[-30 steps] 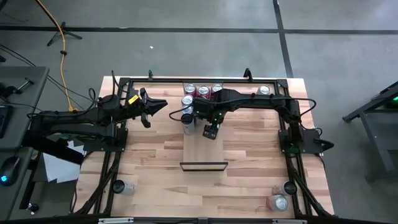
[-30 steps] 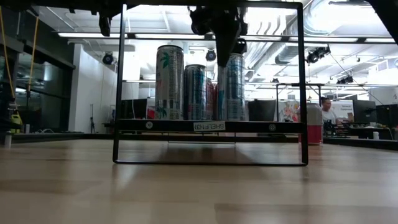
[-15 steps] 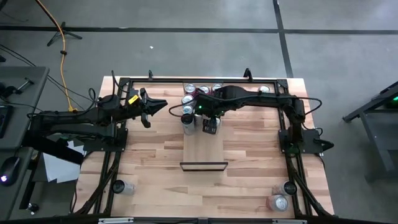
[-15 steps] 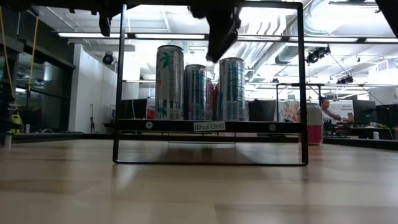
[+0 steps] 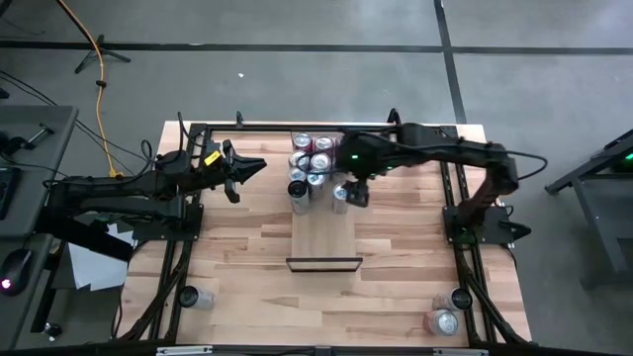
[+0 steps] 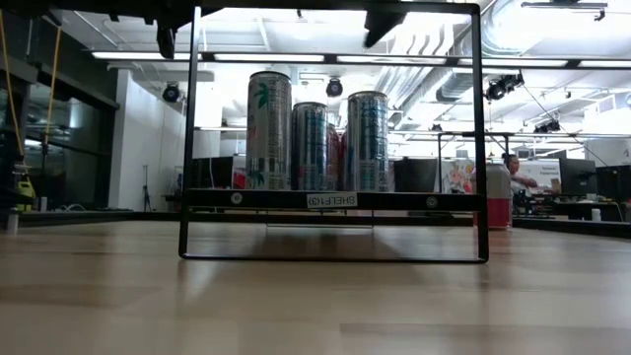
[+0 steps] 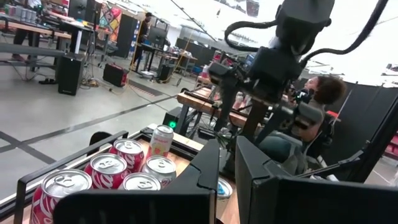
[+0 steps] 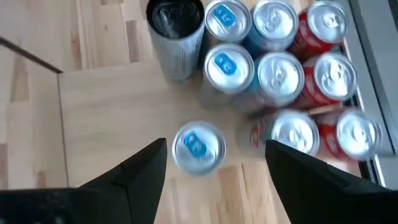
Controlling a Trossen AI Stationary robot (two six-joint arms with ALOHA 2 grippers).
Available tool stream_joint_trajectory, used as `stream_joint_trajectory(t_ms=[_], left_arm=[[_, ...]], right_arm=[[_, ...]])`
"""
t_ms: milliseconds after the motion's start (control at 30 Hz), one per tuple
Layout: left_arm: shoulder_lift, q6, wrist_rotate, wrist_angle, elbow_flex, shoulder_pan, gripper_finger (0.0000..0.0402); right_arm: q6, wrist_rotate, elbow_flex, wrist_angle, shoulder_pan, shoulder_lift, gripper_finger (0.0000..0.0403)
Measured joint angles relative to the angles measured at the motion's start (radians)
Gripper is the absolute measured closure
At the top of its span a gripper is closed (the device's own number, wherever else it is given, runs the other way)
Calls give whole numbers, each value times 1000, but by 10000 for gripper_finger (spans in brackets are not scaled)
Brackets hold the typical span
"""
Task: Place canned beverage on shelf
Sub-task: Put the blue soda can on the shelf aligned with the other blue soda cans
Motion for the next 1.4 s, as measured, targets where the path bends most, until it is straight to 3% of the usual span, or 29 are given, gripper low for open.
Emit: stream_joint_trajectory(t_ms=[133, 333, 567, 833, 967, 1100, 1267, 1400], left_arm=[[0, 0, -2, 0, 0, 0, 401], [0, 0, -22, 0, 0, 0, 401], [0, 0, -22, 0, 0, 0, 401], [0, -1, -23, -1, 0, 0, 401], [0, -1, -22, -1, 0, 0, 401], [0, -1, -22, -1, 0, 0, 401], [0, -1, -23, -2, 0, 0, 401], [0, 0, -23, -2, 0, 0, 401]], right_arm=[[78, -3, -166, 40, 6, -144, 146], [327, -3, -485, 238, 39, -407, 146], [640, -3, -675, 443, 70, -602, 146], [580, -9, -723, 504, 77, -634, 146], [537, -65, -723, 507, 77, -617, 155], [526, -67, -723, 411, 96, -575, 216], [517, -48, -748, 344, 143, -491, 372], [557, -49, -858, 490, 174, -457, 383]])
